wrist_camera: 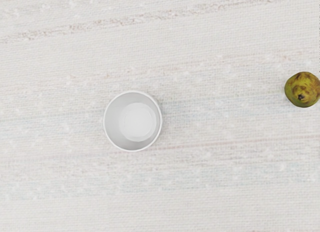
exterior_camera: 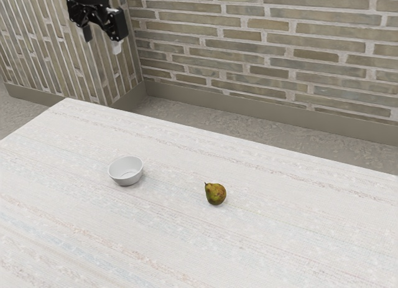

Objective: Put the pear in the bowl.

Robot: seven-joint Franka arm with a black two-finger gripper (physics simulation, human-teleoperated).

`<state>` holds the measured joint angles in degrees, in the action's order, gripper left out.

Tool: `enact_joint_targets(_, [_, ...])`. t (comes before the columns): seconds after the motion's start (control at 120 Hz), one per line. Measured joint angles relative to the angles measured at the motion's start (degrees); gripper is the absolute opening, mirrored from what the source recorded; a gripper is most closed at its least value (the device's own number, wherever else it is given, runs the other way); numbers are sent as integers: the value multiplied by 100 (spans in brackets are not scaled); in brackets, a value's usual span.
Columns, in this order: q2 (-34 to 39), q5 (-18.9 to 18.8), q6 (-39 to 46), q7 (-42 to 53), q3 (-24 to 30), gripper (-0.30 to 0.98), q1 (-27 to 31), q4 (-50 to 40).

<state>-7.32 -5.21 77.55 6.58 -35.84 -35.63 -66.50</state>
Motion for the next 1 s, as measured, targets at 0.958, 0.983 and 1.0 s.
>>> enact_joint_targets(0.958, [-1597, 2371, 2365, 165, 559, 68, 366, -2268])
enact_joint_targets(0.983, [-1596, 2453, 2430, 167, 576, 69, 375, -2344])
enact_joint_targets(1.0, [-1595, 2511, 2471, 168, 584, 69, 379, -2391])
